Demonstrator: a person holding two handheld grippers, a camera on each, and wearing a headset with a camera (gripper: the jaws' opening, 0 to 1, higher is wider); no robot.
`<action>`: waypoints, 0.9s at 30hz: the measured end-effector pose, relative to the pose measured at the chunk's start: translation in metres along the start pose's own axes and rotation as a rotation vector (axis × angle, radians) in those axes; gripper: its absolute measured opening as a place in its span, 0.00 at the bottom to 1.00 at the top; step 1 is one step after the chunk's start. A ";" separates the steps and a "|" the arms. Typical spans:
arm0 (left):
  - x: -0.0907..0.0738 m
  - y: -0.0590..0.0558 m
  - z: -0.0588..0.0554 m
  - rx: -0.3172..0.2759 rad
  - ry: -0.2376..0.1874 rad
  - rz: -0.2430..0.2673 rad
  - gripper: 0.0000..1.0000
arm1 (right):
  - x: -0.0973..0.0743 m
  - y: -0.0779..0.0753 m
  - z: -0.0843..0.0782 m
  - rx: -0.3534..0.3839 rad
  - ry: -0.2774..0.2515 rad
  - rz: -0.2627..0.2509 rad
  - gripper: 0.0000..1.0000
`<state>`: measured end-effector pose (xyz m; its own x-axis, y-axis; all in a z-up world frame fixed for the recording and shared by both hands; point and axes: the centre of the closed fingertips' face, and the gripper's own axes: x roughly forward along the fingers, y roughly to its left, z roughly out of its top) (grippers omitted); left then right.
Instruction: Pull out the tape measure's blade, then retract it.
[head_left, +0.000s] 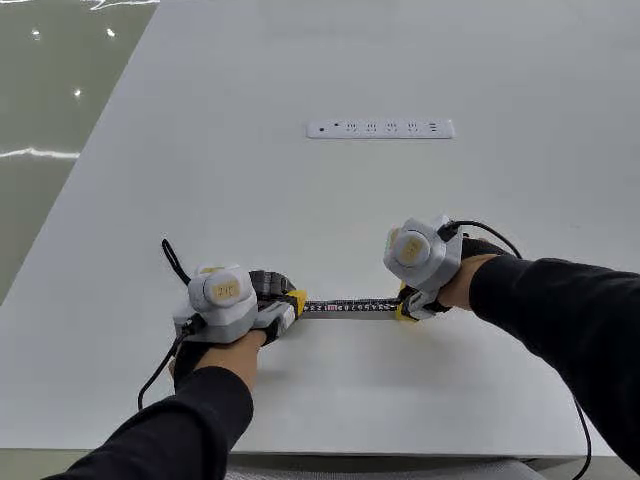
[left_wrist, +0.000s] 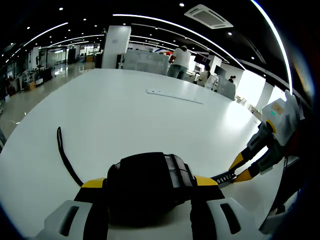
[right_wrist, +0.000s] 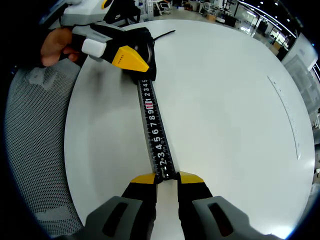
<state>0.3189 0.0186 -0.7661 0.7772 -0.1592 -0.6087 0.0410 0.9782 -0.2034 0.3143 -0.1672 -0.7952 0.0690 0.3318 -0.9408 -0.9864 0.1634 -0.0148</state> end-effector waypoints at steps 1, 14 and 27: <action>0.000 0.000 0.000 0.000 0.000 -0.001 0.62 | 0.000 0.000 0.000 0.000 0.000 0.000 0.11; 0.000 0.000 0.000 -0.002 0.001 -0.002 0.62 | 0.001 0.000 0.004 -0.001 -0.006 0.000 0.11; 0.000 0.000 0.000 0.001 -0.001 -0.004 0.62 | 0.003 0.001 0.007 -0.001 -0.013 -0.001 0.11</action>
<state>0.3189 0.0189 -0.7663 0.7779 -0.1630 -0.6068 0.0446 0.9777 -0.2055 0.3144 -0.1592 -0.7955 0.0722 0.3436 -0.9363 -0.9865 0.1631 -0.0162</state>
